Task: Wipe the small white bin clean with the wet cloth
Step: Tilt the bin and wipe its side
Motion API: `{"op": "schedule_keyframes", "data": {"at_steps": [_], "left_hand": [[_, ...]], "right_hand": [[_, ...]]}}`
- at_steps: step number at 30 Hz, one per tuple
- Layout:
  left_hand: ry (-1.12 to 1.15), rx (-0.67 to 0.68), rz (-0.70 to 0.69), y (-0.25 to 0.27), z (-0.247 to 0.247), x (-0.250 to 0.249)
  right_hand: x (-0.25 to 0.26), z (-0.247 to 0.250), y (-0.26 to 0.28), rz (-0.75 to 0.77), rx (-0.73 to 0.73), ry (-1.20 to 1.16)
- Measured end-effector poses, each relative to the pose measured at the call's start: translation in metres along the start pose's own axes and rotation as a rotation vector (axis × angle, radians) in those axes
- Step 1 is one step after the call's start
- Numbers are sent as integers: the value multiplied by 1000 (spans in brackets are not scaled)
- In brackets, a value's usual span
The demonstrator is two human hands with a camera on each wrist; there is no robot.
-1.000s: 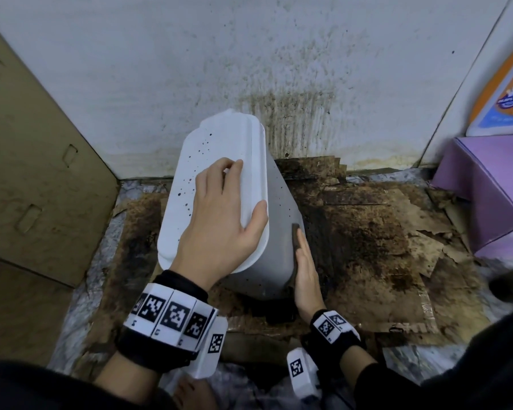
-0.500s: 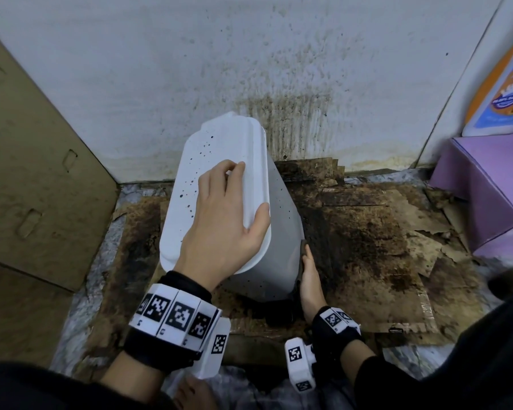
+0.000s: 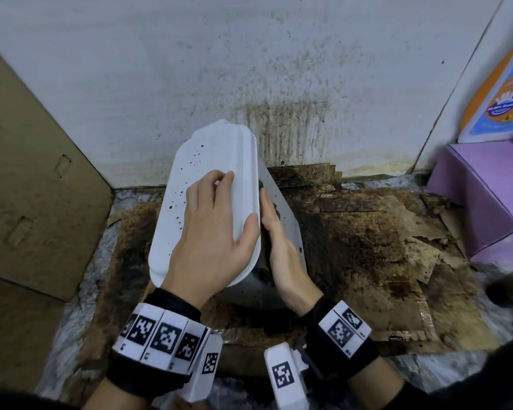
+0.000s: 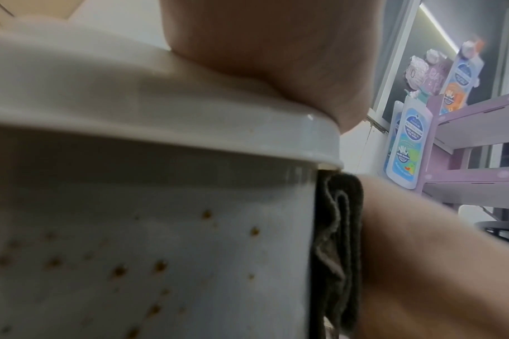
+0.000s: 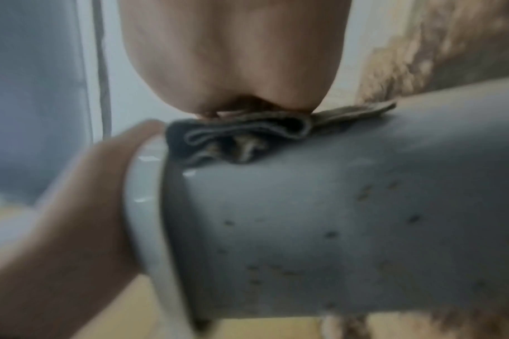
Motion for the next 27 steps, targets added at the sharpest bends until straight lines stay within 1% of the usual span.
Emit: {"op": "schedule_keyframes", "data": {"at_steps": [3,6,8,12,16,19,22,24,27], "left_hand": [[2,10,0,1,1,2],[3,1,0,1,2,5],[8,-2,-4,2,3,5],[11,12,-7,4,3,5],[17,12,-2,4,4,7],[36,7,10,3,5,9],[40,8,5,3,4,6],[37,16,3,2,3,2],[31,26,1,0,0,-3]], "right_hand": [[-9,3,-5,72,55,141],[-10,10,-27,91,128,242],[-7,16,-48,72,176,281],[-8,32,-84,30,199,328],[-42,50,-100,-10,180,341],[-91,72,-99,-89,140,352],[-133,95,-94,-272,76,305],[-145,102,-91,-390,20,260],[-141,100,-90,-479,-41,189]]}}
Point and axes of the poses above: each hand's wrist, its own y-axis away from the middle knuckle, its own z-axis out of the back of the hand, x = y × z, the point moved 3 cm from there along -y, towards the middle knuckle, and after that the axes turned 2 degrees about z, right-handed, at the moved point
